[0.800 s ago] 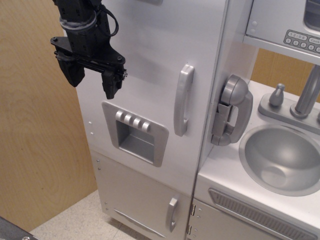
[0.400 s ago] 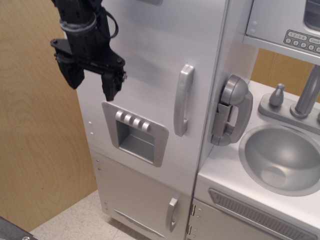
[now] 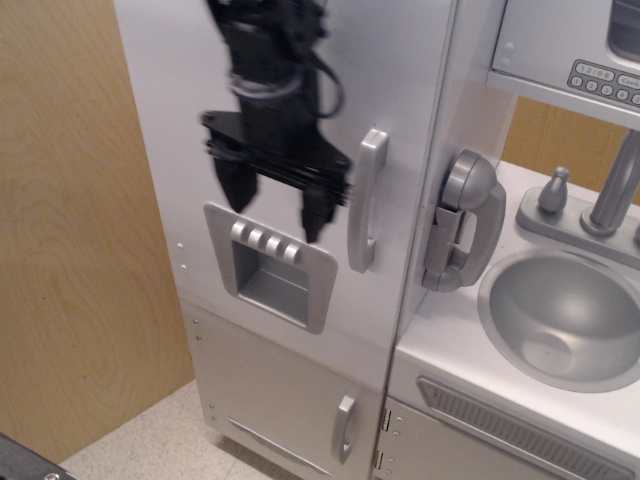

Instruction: Open fridge

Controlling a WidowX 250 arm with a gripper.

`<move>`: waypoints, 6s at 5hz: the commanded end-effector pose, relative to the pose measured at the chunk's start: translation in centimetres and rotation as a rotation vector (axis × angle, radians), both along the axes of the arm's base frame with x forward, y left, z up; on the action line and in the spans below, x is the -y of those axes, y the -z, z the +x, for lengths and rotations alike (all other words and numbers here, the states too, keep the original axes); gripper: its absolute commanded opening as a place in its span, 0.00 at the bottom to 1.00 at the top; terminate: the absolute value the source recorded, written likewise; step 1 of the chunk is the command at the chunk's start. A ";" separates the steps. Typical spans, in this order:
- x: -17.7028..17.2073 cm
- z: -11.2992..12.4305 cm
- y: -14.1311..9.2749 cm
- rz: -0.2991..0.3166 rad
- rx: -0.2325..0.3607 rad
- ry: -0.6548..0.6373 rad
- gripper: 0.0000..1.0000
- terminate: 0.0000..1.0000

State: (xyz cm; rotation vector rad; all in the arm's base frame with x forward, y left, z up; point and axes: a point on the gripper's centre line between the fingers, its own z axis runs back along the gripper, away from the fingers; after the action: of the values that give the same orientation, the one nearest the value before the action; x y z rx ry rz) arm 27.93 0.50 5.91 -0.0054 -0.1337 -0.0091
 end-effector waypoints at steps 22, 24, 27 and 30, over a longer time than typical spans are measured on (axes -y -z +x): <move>12.6 -1.1 1.2 -0.047 -0.020 0.341 1.00 0.00; 10.4 0.6 0.5 0.021 0.036 0.262 1.00 0.00; 6.2 -2.5 1.0 0.169 0.017 0.192 1.00 0.00; 0.6 -7.3 1.7 0.215 0.005 0.135 1.00 0.00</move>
State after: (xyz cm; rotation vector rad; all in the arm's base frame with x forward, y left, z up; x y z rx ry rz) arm 20.37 0.21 2.71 0.2030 -0.0947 -0.1575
